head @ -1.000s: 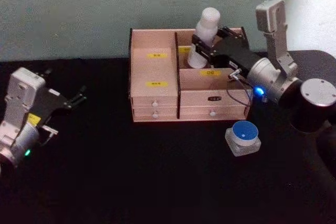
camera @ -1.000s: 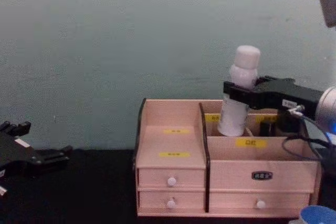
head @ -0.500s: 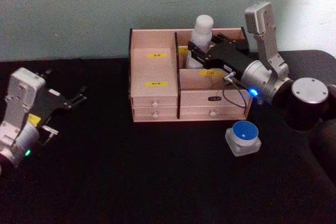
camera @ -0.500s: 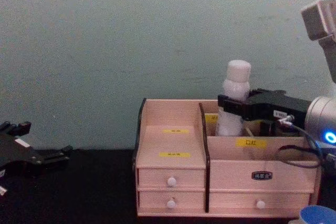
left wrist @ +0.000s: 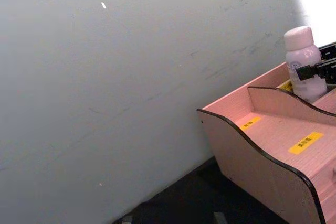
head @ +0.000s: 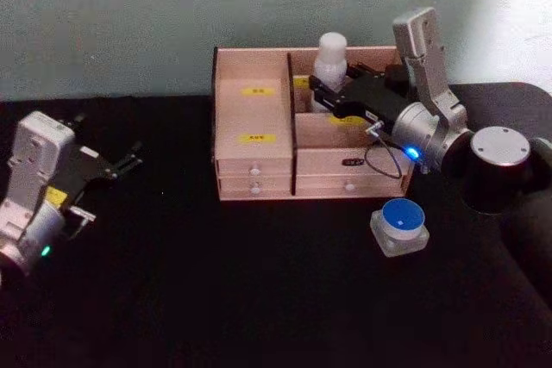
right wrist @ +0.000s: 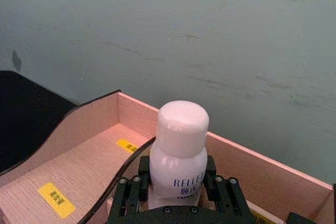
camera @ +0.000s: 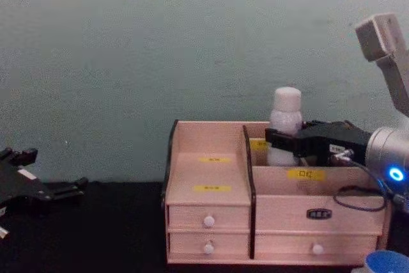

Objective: Pick up the facial cleanser and watermelon frost from the table and place them into the tiered storage box.

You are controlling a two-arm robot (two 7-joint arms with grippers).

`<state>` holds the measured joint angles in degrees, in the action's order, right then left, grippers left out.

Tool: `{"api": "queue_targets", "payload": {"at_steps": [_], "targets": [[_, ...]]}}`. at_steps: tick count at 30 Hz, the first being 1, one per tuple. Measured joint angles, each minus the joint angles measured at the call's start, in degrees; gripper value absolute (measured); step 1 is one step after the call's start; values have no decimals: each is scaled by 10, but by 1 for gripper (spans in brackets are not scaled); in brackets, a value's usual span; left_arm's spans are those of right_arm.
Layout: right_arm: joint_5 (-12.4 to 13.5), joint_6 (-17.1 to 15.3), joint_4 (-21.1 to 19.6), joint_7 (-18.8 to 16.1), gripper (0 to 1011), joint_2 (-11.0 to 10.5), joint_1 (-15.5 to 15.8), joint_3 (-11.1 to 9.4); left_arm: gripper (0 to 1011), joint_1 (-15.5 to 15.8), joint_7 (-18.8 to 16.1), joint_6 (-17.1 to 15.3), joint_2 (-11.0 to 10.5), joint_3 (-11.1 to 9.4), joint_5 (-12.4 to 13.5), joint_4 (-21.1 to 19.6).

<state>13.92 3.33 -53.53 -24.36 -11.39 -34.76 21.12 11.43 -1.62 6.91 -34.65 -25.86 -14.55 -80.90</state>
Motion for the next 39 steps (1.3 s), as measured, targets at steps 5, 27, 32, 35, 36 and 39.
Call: {"api": "queue_targets", "payload": {"at_steps": [5, 27, 32, 35, 36, 39], "targets": [[-1, 0, 1, 1, 604, 0, 0, 0, 1001, 0, 0, 0, 0, 0, 0, 0], [1, 0, -2, 0, 920, -1, 1, -1, 1001, 0, 0, 0, 0, 0, 0, 0], [1, 0, -2, 0, 1000, -1, 1, -1, 1001, 0, 0, 0, 0, 0, 0, 0], [1, 1, -12, 0, 1000, -3, 6, -2, 1001, 0, 0, 0, 0, 0, 0, 0], [1, 1, -12, 0, 1000, -3, 6, -2, 1001, 0, 0, 0, 0, 0, 0, 0], [3, 1, -39, 2, 1000, -8, 20, -8, 1001, 0, 0, 0, 0, 0, 0, 0]]}}
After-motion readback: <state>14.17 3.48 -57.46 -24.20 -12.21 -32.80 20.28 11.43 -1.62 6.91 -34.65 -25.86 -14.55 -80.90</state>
